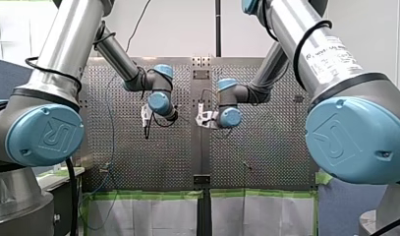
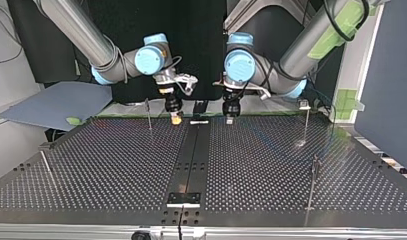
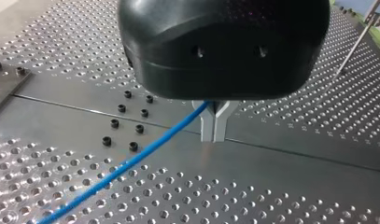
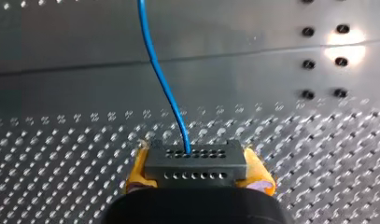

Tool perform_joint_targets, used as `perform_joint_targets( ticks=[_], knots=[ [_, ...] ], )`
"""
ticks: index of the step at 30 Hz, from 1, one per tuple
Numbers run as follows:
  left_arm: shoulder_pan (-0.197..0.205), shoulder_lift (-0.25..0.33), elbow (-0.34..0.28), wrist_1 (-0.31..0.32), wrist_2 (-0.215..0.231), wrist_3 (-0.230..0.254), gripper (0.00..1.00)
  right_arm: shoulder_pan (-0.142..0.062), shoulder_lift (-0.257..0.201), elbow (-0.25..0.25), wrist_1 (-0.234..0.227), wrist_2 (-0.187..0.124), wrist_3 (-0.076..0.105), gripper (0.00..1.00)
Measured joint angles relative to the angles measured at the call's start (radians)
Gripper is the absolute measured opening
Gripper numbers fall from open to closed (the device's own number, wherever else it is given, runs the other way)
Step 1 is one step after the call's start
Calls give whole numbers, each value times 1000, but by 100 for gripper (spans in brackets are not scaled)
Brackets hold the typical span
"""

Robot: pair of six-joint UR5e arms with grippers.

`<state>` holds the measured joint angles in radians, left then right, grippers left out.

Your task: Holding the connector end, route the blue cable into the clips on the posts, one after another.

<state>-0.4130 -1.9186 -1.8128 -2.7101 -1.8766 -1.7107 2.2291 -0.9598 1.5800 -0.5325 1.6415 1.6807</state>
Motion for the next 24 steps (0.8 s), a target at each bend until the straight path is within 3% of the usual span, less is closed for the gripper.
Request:
perform_joint_targets(
  ticks=[7, 15, 24],
  knots=[
    [-11, -16, -18, 56, -6, 39, 0, -10, 1, 62, -56, 1, -3, 0],
    [-45, -77, -19, 121, -10, 73, 0, -19, 6, 131, -106, 2, -6, 0],
    [-73, -149, -20, 193, -14, 54, 0, -36, 74, 202, -163, 10, -2, 0]
  ],
)
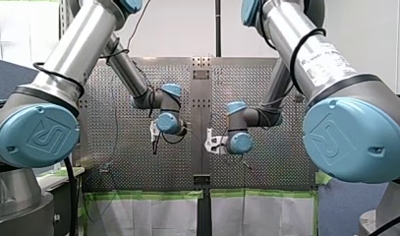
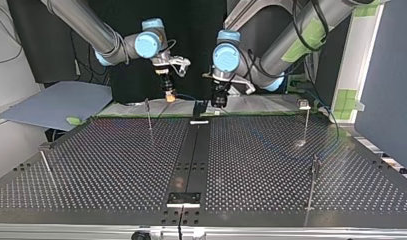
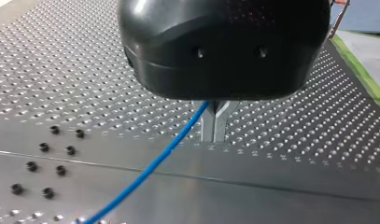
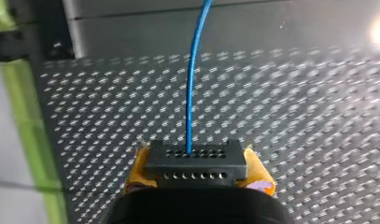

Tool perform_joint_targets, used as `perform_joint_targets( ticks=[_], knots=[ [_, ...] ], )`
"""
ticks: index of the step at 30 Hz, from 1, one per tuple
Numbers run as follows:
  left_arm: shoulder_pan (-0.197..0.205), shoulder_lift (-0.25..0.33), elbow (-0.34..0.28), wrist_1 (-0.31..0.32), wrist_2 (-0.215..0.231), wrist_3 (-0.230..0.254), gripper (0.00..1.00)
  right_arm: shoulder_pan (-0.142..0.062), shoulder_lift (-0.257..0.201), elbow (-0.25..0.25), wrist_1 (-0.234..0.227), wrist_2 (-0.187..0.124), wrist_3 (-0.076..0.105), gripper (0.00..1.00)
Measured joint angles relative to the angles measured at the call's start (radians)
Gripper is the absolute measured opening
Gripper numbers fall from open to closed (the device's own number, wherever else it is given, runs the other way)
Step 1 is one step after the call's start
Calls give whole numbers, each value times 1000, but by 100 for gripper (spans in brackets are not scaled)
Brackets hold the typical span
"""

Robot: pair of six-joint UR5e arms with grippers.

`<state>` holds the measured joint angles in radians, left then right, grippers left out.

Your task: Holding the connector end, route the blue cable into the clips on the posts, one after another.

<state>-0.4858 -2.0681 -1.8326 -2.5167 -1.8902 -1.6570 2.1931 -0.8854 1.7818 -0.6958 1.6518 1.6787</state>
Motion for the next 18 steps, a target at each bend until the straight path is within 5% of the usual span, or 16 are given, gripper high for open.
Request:
perform_joint_targets(
  ticks=[5, 18],
  knots=[
    [-10, -44, 0, 45, -2, 3, 0, -10, 27, 7, -44, 1, 11, 0],
    [-42, -139, 0, 153, -2, 1, 0, -35, 88, 33, -114, 2, 3, 0]
  ],
)
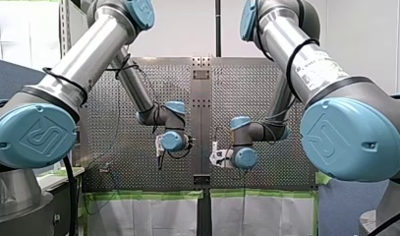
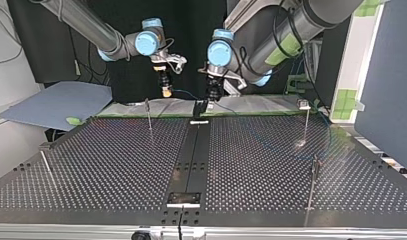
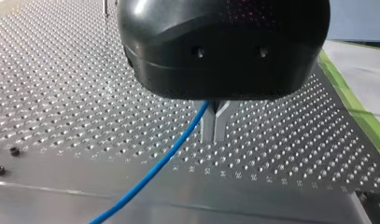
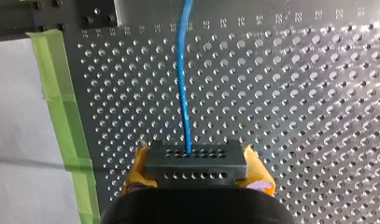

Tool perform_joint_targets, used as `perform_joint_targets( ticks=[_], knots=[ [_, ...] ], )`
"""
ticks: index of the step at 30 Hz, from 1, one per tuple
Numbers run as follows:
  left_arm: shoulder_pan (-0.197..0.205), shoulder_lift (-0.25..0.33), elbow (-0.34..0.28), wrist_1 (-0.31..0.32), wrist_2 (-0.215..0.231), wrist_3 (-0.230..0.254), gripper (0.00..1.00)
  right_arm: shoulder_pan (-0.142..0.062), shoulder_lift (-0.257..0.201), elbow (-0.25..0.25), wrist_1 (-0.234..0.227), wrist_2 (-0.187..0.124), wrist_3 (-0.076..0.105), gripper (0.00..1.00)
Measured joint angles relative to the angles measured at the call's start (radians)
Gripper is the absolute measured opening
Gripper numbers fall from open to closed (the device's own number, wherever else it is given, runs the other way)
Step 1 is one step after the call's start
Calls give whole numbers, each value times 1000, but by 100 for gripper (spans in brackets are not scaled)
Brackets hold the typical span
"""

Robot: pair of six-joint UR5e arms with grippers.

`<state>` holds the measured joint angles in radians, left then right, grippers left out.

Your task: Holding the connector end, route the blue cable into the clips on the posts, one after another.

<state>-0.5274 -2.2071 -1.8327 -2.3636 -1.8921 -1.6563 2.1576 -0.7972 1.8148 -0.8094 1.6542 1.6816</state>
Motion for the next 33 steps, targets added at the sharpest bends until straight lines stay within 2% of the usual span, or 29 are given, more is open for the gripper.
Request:
perform_joint_targets(
  ticks=[8, 16, 23, 28, 33],
  knots=[
    [-36, -67, 0, 75, 3, -20, 0, -16, 2, 25, -41, -2, 3, 0],
    [-73, -77, 0, 110, -1, -30, 0, -49, 6, 77, -98, -3, 8, 0],
    [-90, -93, 1, 157, -4, -70, 0, -74, 47, 101, -143, -3, 8, 0],
    [-97, -115, 1, 185, -15, -79, 0, -92, 81, 102, -150, -1, 6, 0],
    [-111, -155, 18, 188, -41, -80, 0, -113, 89, 108, -168, 0, 8, 0]
  ],
)
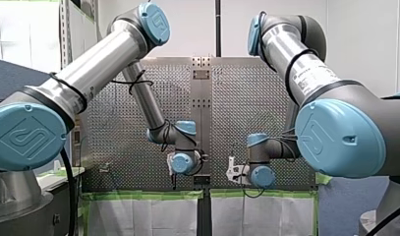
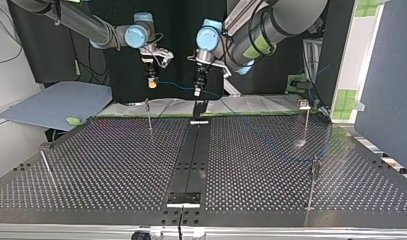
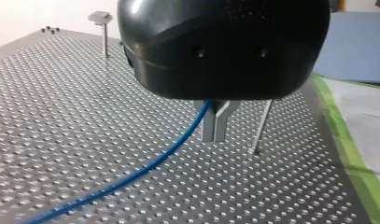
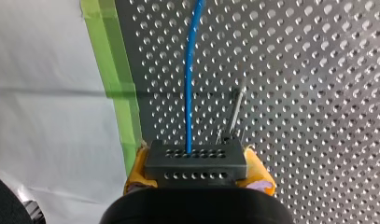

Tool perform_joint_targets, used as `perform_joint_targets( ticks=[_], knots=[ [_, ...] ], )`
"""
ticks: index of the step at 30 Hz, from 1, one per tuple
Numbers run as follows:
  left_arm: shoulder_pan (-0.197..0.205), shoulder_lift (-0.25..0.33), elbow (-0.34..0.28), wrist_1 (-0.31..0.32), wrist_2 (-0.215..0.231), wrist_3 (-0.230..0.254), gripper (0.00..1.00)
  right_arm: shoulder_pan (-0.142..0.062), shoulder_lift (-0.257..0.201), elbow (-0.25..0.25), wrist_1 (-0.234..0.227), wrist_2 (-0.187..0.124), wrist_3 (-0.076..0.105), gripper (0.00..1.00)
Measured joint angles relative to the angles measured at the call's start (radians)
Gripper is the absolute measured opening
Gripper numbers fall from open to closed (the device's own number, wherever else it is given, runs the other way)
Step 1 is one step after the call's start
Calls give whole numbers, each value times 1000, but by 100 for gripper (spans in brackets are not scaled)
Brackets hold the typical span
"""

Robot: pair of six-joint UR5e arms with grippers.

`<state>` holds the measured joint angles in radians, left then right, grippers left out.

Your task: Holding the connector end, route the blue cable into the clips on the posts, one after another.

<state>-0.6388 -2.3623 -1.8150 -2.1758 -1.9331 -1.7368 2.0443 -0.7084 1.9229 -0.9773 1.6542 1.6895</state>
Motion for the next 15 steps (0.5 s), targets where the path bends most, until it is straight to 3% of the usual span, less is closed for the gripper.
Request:
perform_joint_targets(
  ticks=[10, 15],
  knots=[
    [-55, -30, 82, -61, -69, 43, 0, -47, -20, 21, -25, -4, -2, 0],
    [-85, -64, 126, -96, -109, 57, 0, -68, -32, 21, -17, -6, -20, 0]
  ],
)
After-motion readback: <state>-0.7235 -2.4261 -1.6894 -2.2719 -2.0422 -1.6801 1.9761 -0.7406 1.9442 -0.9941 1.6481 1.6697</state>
